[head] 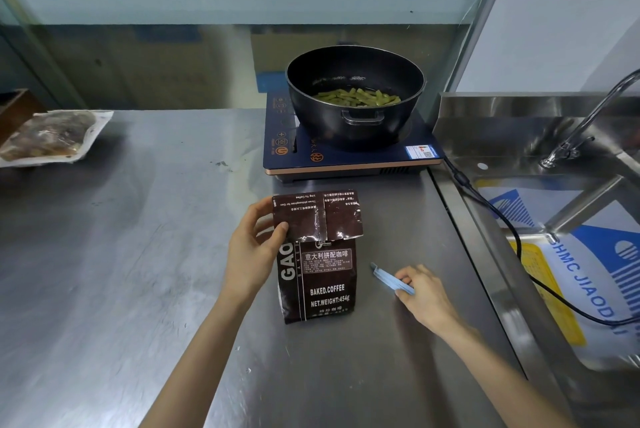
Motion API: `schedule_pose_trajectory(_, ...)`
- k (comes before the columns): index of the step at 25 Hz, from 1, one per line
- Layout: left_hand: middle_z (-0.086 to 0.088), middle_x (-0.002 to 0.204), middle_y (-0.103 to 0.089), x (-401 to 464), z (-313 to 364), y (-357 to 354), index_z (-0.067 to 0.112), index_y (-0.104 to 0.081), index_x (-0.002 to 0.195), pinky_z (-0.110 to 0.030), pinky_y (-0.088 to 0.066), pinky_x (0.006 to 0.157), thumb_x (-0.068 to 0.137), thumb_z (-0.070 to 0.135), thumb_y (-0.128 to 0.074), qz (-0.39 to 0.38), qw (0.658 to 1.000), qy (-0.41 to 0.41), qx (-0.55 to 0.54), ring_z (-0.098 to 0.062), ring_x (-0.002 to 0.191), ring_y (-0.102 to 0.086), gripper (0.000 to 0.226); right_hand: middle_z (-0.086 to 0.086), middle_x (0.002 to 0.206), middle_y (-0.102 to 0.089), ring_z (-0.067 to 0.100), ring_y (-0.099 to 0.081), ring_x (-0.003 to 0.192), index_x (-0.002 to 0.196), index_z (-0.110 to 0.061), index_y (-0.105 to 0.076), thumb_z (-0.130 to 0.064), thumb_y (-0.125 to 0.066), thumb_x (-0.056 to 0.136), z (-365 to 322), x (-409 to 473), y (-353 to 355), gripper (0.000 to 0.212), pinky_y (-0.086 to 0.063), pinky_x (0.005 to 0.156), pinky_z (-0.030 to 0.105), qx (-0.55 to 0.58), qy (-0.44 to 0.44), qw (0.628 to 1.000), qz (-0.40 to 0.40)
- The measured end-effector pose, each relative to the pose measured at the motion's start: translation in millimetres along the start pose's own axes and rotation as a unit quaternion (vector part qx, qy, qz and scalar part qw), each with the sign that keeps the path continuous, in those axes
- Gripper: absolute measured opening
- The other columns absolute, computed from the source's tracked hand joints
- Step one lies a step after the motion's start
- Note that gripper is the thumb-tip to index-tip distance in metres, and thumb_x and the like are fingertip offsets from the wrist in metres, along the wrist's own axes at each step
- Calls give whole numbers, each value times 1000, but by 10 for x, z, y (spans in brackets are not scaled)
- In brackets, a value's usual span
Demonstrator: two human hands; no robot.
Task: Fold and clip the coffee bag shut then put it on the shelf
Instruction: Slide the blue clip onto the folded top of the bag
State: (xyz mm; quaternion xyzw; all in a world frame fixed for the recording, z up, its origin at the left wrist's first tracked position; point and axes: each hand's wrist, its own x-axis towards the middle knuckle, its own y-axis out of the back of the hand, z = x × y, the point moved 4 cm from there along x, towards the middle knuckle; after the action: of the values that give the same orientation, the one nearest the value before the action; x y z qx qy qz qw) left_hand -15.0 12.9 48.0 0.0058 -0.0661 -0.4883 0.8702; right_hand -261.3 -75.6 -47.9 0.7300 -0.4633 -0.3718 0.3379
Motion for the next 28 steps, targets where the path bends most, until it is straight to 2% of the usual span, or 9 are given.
schedule_pose_trajectory(4, 21, 102, -53, 2, 63, -7, 35, -42, 110, -13, -50, 77, 83, 0, -53, 8, 999, -29, 36, -4, 94, -57, 45, 11, 103, -58, 21, -57, 83, 98, -10, -62, -7, -58, 81, -134, -22, 143, 17, -46, 78, 27, 48, 24, 998, 46)
schedule_pose_trajectory(6, 22, 102, -50, 4, 93, -36, 41, -41, 100, -13, -51, 75, 83, -1, -53, -6, 998, -36, 48, -7, 95, -55, 48, 9, 100, -58, 16, -54, 78, 98, -10, -61, -8, -59, 81, -255, -18, 303, 17, -41, 70, 13, 80, 48, 992, 89)
schedule_pose_trajectory(8, 22, 102, -51, -1, 91, -47, 42, -42, 91, -20, -50, 78, 82, -2, -53, -10, 998, -35, 55, -12, 98, -55, 47, 5, 97, -56, 10, -53, 76, 98, -10, -61, -8, -60, 81, -410, -25, 499, 18, -37, 64, 0, 118, 73, 981, 132)
schedule_pose_trajectory(10, 19, 101, -52, -6, 82, -40, 39, -47, 85, -22, -49, 80, 82, -2, -53, -8, 997, -35, 68, -13, 98, -54, 42, 2, 95, -55, 3, -52, 75, 97, -12, -62, -8, -61, 80, -578, -50, 702, 17, -36, 63, -5, 168, 91, 966, 172)
schedule_pose_trajectory(14, 19, 98, -48, -4, 107, -16, 35, -56, 78, -2, -45, 72, 82, -1, -53, -4, 994, -44, 100, -6, 93, -55, 37, 1, 96, -58, -2, -55, 78, 93, -19, -63, -8, -63, 79, -947, -122, 953, 18, -39, 66, -2, 239, 145, 941, 191)
schedule_pose_trajectory(19, 14, 98, -52, 9, 144, -11, 34, -60, 73, -5, -46, 70, 84, 6, -54, -9, 994, -33, 101, 1, 86, -58, 31, -9, 91, -50, 7, -51, 81, 100, -21, -63, -9, -65, 77, -1352, -216, 834, 26, -41, 71, 7, 121, 291, 937, 150)
schedule_pose_trajectory(23, 17, 96, -55, -13, 222, -29, 36, -62, 70, -2, -43, 67, 87, 22, -50, -10, 994, -18, 106, 15, 79, -54, 25, -13, 93, -50, 14, -51, 78, 99, -30, -56, -11, -66, 74, -1507, -270, 657, 33, -41, 69, 19, 12, 344, 917, 201)
schedule_pose_trajectory(25, 18, 97, -56, -33, 256, -39, 31, -64, 73, 1, -38, 67, 88, 29, -45, -9, 995, -11, 103, 13, 82, -54, 24, -9, 91, -54, 9, -47, 78, 98, -28, -57, -10, -68, 72, -1563, -281, 628, 34, -42, 68, 21, -12, 353, 908, 227)
schedule_pose_trajectory(28, 19, 95, -55, -27, 272, -44, 29, -62, 70, 2, -38, 66, 88, 32, -44, 4, 994, -3, 108, 5, 85, -56, 26, -5, 88, -58, 10, -41, 80, 97, -26, -58, -9, -69, 70, -1600, -287, 608, 34, -43, 65, 22, -24, 362, 900, 242)
